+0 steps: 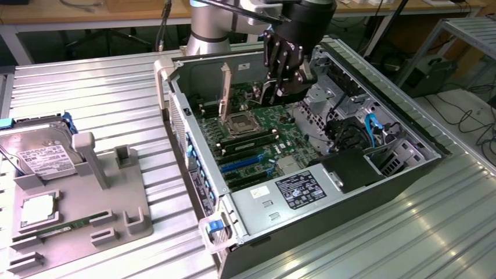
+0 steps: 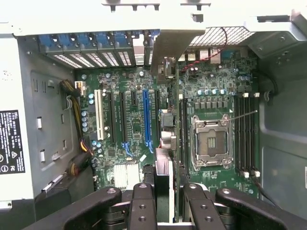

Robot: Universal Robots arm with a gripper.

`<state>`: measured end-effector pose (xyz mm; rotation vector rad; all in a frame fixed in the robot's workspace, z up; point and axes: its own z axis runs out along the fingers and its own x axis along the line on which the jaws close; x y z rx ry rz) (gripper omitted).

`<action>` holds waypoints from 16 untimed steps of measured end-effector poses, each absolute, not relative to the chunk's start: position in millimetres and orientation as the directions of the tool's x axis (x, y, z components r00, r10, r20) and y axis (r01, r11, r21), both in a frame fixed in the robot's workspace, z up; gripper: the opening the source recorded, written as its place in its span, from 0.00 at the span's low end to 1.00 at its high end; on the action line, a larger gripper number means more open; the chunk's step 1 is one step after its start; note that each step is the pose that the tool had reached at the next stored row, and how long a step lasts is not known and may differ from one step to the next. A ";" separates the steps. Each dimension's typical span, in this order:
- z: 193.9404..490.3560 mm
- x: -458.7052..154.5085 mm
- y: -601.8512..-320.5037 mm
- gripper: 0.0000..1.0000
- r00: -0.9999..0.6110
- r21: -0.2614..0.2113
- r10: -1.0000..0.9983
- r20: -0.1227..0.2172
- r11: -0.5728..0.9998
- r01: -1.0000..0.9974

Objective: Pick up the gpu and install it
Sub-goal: 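Insert the gpu into the slot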

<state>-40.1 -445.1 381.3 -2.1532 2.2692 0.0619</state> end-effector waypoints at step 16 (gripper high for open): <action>371.9 -40.9 -446.2 0.28 -0.037 0.020 -0.999 -0.037 0.036 -0.999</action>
